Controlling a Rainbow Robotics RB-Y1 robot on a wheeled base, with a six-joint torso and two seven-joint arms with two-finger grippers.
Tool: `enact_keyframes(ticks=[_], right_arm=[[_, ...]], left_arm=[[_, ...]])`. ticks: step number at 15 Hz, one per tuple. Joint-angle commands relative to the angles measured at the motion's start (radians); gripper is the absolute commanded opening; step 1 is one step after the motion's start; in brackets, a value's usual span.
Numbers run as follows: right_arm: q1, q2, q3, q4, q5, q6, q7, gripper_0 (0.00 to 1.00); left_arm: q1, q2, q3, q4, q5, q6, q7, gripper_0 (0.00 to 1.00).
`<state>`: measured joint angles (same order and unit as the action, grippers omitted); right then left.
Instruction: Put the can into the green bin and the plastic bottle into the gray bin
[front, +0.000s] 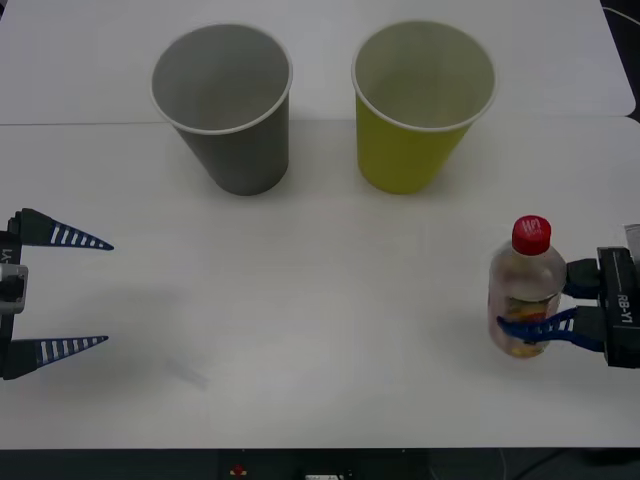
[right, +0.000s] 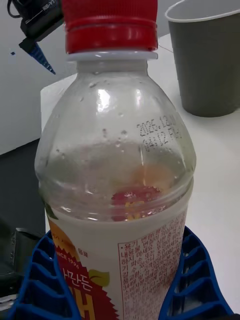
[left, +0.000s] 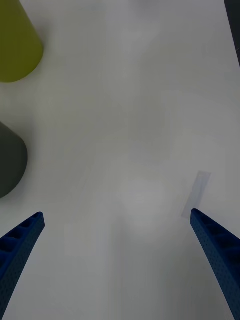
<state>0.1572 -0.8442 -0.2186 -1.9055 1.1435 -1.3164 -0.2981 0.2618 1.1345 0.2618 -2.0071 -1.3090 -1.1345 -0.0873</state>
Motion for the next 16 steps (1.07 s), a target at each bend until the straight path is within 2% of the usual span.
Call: enact_keyframes(ticks=[1, 3, 6, 11, 14, 16], right_arm=[[-0.007, 0.039, -0.045, -0.155, 0.102, 0.042, -0.260, 0.00], [-0.022, 0.040, -0.045, -0.237, 0.162, 0.091, -0.414, 0.00], [-0.090, 0.040, -0.041, -0.316, 0.239, 0.095, -0.647, 0.00], [-0.254, 0.024, 0.010, -0.377, 0.344, 0.097, -0.970, 0.00], [-0.393, 0.002, 0.082, -0.359, 0.406, 0.103, -1.059, 0.00], [-0.496, -0.001, 0.140, -0.296, 0.398, 0.125, -1.059, 0.00]], left_arm=[[0.000, 0.000, 0.000, 0.000, 0.000, 0.000, 0.000, 1.00], [0.000, 0.000, 0.000, 0.000, 0.000, 0.000, 0.000, 1.00], [0.000, 0.000, 0.000, 0.000, 0.000, 0.000, 0.000, 1.00], [0.000, 0.000, 0.000, 0.000, 0.000, 0.000, 0.000, 1.00], [0.000, 0.000, 0.000, 0.000, 0.000, 0.000, 0.000, 1.00], [0.000, 0.000, 0.000, 0.000, 0.000, 0.000, 0.000, 1.00]])
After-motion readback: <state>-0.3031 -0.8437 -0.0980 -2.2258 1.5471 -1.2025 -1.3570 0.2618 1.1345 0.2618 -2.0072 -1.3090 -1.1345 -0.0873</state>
